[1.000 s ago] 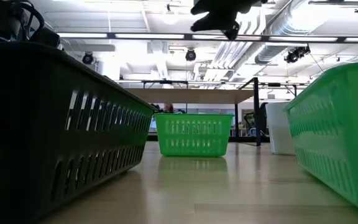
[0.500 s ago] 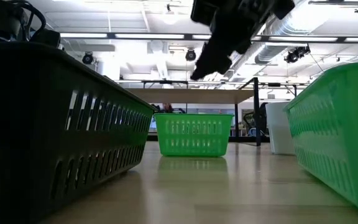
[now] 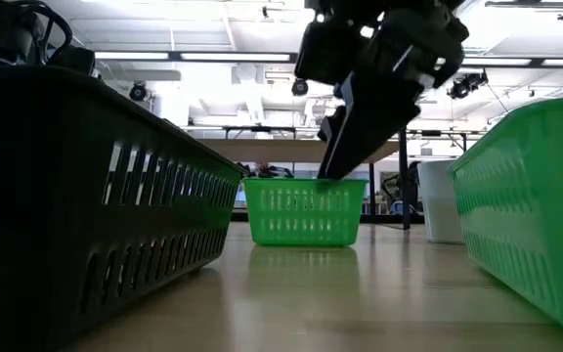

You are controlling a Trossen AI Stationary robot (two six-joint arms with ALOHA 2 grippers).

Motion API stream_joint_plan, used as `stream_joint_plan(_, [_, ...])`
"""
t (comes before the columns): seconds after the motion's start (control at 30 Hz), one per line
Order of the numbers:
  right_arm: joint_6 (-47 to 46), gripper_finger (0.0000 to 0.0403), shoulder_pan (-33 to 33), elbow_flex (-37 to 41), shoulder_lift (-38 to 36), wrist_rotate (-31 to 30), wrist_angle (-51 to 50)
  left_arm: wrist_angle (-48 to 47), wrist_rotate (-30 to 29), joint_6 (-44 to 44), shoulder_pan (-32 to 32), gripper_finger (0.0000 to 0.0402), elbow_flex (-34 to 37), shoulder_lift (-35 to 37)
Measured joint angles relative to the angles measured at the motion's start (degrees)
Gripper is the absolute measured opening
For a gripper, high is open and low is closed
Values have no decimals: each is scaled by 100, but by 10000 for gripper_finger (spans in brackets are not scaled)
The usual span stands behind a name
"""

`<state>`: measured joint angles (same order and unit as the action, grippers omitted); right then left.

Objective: Stack baskets on shelf by color
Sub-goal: Put the center green bin on the shelf

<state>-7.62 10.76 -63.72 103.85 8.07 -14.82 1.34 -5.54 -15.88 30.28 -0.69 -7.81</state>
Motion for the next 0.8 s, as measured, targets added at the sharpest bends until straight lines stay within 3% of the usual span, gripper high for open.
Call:
stream_joint_plan(0.3, [-134,143,-11,4,92,-388,-70,-2,0,0,0,129,0,0])
stream_joint_plan(0.43, [-143,109,-26,4,92,-375,-116,-2,0,0,0,129,0,0])
stream_joint_plan(0.63, [-497,14,-26,4,89,-74,-122,-2,0,0,0,129,0,0])
stream_joint_plan(0.8, [-803,15,-26,4,-30,-41,-129,-2,0,0,1,129,0,0])
